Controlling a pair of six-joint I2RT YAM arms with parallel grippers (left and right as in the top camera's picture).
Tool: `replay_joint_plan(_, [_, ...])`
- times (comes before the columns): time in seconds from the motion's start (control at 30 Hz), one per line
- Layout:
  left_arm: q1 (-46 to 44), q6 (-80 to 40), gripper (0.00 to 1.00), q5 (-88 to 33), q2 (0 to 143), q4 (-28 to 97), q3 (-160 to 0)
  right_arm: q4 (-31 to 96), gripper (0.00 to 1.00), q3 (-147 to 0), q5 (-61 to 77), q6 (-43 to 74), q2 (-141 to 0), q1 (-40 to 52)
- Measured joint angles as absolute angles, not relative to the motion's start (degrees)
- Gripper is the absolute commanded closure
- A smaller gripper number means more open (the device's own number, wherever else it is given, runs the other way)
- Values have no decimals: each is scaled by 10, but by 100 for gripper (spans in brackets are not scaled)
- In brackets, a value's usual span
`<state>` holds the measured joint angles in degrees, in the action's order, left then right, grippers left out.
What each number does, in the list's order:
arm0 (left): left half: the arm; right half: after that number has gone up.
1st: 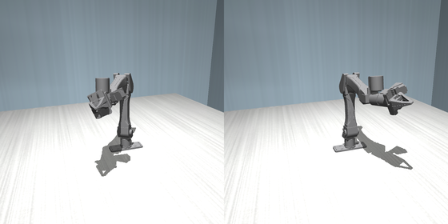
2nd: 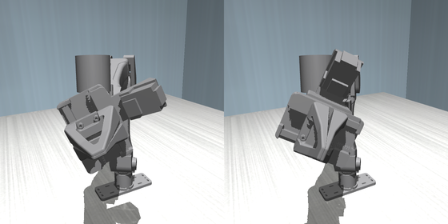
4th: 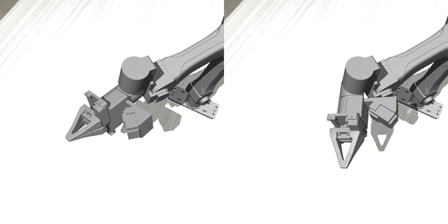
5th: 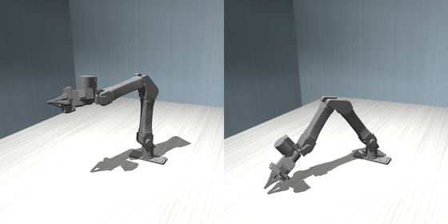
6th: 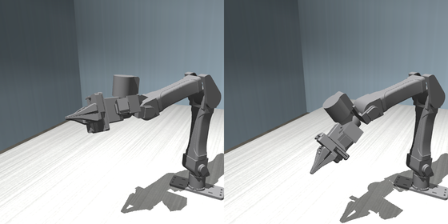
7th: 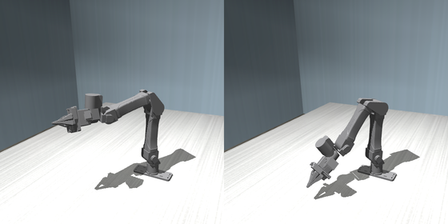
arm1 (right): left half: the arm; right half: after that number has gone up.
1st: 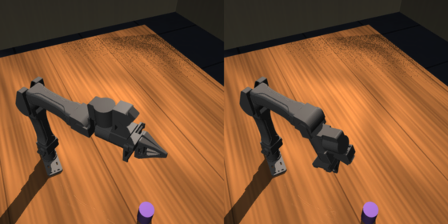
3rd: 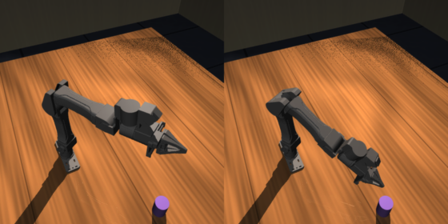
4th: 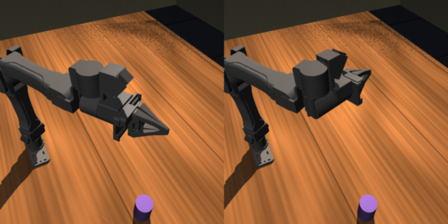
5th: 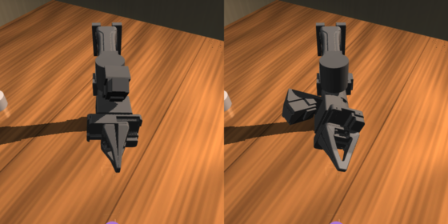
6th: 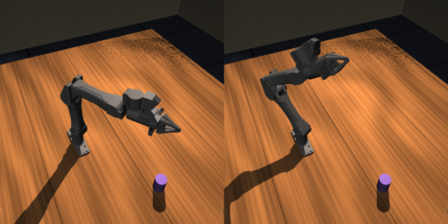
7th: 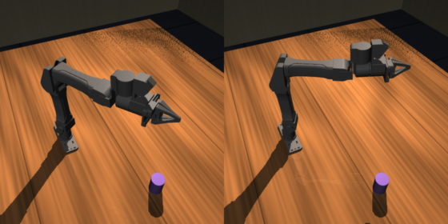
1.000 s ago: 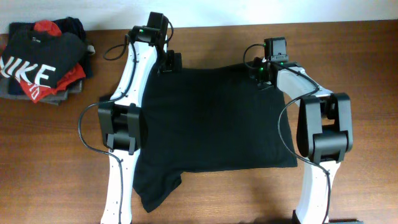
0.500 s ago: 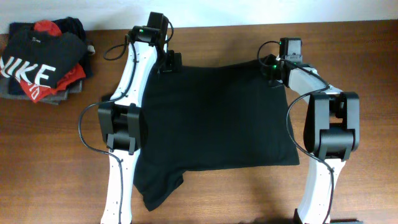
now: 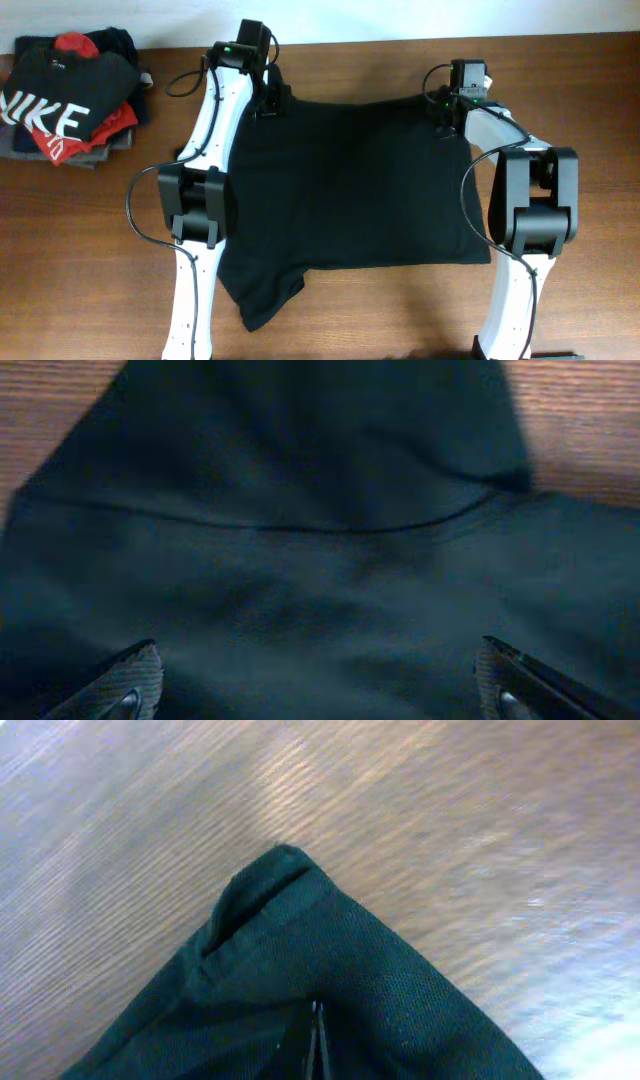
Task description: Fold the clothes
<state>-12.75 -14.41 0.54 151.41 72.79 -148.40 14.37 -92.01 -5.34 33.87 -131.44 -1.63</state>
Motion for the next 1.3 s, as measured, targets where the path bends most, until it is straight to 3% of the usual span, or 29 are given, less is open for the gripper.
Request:
replay_joint_plan(0.23, [-127,-134,1,24,1514,750,-1487,215,95,-939,-93,355,-1308,-17])
replay_joint_plan(0.4, [-127,-130,1,42,1514,788,-1521,256,83,-938,-107,360,-1281,-22])
replay_joint_plan(0.53, [-128,-128,1,56,1514,828,-1567,304,67,-937,-113,346,-1219,-25])
replay_joint_plan(0.6, [-128,-128,1,59,1514,865,-1590,336,50,-937,-114,328,-1176,-25])
replay_joint_plan(0.67, [-128,-130,1,58,1514,911,-1611,382,50,-938,-114,303,-1129,-25])
replay_joint_plan(0.7, [-128,-131,1,58,1514,935,-1618,405,59,-938,-113,293,-1105,-25])
replay_joint_plan(0.73, [-128,-133,5,57,1514,954,-1622,433,64,-938,-110,277,-1077,-25])
replay_joint_plan(0.8, [-127,-136,25,50,1514,965,-1622,476,72,-940,-97,267,-1039,-25])
replay_joint_plan(0.87, [-128,-139,70,37,1514,965,-1618,515,84,-942,-71,258,-1011,-25])
replay_joint_plan(0.9, [-128,-140,88,32,1514,965,-1616,526,87,-942,-56,258,-1007,-25])
replay_joint_plan(0.93, [-128,-141,99,23,1514,965,-1613,533,88,-941,-40,252,-1007,-25])
replay_joint_plan(1.13, [-129,-141,99,-7,1514,962,-1563,474,96,-890,30,249,-1064,-25])
replay_joint_plan(1.3, [-134,-141,99,-27,1514,926,-1499,440,96,-881,47,269,-1139,-25])
